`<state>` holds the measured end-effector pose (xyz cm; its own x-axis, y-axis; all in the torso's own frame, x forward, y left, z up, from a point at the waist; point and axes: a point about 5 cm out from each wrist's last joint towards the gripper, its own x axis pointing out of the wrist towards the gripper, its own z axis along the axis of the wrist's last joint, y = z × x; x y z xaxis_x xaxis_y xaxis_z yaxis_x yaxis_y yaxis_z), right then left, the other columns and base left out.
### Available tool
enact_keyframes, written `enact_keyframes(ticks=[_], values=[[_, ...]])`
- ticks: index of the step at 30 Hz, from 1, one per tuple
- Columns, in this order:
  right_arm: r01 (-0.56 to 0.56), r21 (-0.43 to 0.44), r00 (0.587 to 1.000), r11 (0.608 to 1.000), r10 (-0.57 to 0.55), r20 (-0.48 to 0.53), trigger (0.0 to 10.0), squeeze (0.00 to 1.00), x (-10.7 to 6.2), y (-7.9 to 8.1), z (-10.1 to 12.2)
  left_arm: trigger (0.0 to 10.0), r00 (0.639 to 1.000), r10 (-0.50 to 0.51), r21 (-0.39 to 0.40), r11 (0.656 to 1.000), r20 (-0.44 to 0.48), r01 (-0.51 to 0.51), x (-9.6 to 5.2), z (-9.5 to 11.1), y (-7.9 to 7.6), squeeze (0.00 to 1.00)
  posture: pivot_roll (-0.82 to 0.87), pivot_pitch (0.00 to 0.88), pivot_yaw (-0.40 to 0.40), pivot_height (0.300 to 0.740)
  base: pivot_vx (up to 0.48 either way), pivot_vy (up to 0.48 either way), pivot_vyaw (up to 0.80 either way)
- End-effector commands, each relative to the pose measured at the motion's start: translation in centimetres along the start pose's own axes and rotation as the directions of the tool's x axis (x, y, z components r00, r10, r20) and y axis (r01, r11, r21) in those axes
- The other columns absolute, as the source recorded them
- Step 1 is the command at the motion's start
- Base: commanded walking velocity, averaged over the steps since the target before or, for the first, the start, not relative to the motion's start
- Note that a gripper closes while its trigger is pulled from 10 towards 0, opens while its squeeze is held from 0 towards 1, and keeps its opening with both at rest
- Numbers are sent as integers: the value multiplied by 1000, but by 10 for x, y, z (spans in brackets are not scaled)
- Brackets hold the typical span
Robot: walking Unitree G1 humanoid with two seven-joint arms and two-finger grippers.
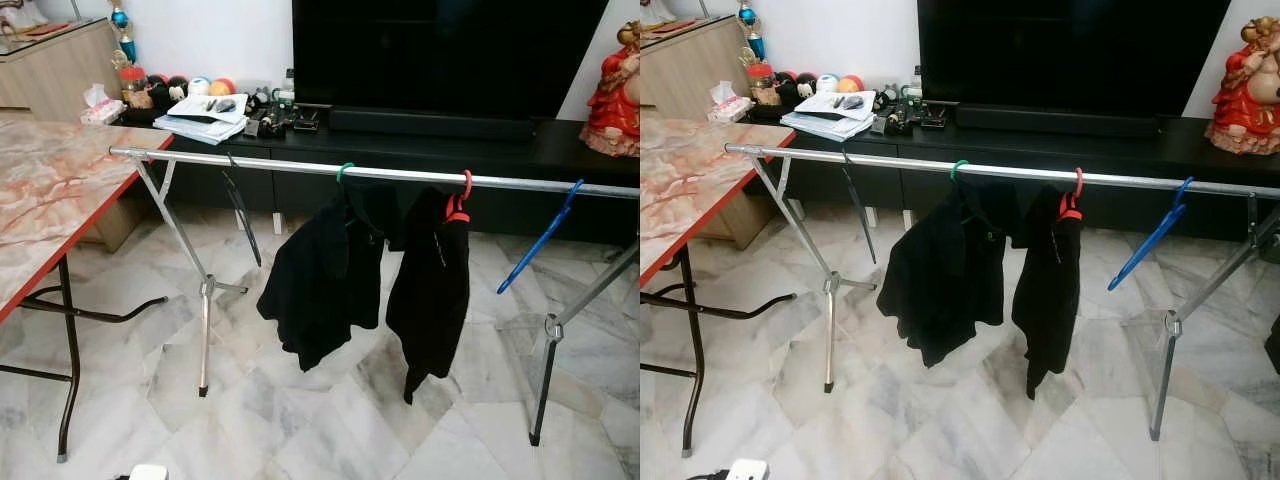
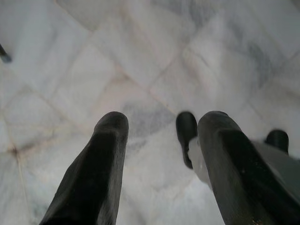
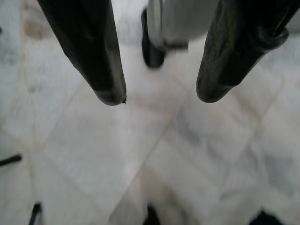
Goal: Hang hanger
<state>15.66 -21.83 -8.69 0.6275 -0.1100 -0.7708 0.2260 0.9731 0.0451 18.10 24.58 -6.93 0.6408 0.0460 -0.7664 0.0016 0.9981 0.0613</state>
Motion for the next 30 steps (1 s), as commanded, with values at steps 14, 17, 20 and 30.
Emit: enact_keyframes(ticks=[14, 17, 20, 30], values=[[-29, -2, 998, 1000, 29, 54, 10000, 0, 1, 5, 7, 10000, 1000, -9, -1, 1000, -8, 9, -1, -6, -2, 0, -18, 29, 22, 740, 0, 0, 0], [-37, -2, 998, 999, 37, 41, 10000, 0, 1, 7, 4, 10000, 1000, -14, -9, 1000, -8, 14, -2, -7, -3, 0, -17, 25, 22, 740, 0, 0, 0], [-44, -3, 999, 999, 44, 31, 10000, 0, 1, 8, 3, 10000, 1000, -18, -9, 1000, -20, 18, -1, -8, -3, 0, -16, 23, 20, 740, 0, 0, 0], [-30, -2, 1000, 1000, 30, 2, 10000, 0, 0, 5, -2, 10000, 999, -28, -27, 999, -22, 27, -1, -8, -3, 0, -13, 39, 14, 740, 194, 0, 0]])
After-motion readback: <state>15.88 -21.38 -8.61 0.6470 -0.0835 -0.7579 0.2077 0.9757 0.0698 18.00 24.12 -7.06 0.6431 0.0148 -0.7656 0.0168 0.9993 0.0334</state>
